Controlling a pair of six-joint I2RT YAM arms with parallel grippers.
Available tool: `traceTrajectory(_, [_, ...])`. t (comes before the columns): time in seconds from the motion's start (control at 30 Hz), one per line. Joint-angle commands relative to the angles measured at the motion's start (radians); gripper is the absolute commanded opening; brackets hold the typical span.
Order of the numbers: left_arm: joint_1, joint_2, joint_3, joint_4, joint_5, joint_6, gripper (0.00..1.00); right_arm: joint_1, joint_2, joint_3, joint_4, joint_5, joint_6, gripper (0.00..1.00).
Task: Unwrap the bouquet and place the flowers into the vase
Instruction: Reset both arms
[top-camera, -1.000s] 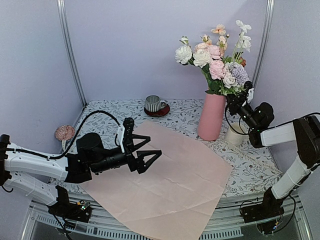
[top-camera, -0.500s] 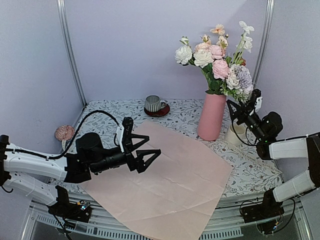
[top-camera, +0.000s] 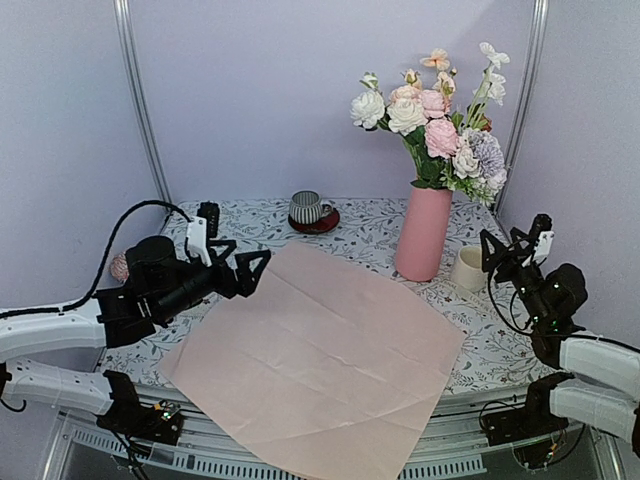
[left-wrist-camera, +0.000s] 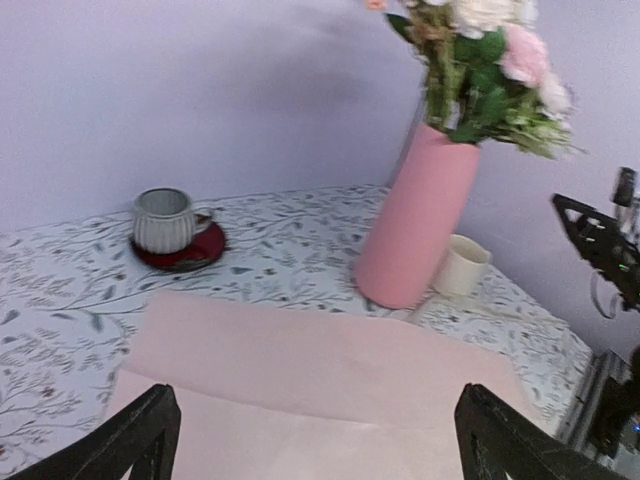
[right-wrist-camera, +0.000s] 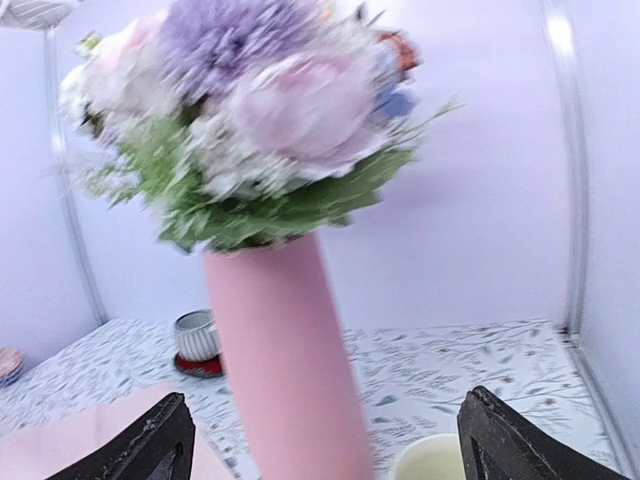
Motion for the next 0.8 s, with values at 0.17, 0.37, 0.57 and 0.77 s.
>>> traceTrajectory(0.17, [0.120, -0.044, -0.054, -0.148, -0.290, 0.223, 0.98, -0.002, -0.189, -0.056, -0.267, 0.359, 0.004, 0.94])
traceTrajectory(0.37, [0.143, -0.069, -0.232, 0.142, -0.462, 0.495, 0.98, -0.002, -0.145, -0.104, -0.143, 0.439, -0.112, 1.00])
traceTrajectory(0.57, [0.403, -0.055, -0.298, 0.241, -0.278, 0.472, 0.98, -0.002, 0.054, -0.117, 0.104, 0.380, -0.302, 0.99])
traceTrajectory(0.77, [0.652, 0.052, -0.409, 0.540, -0.073, 0.424, 0.98, -0.089, 0.361, -0.125, 0.498, 0.305, -0.307, 0.99])
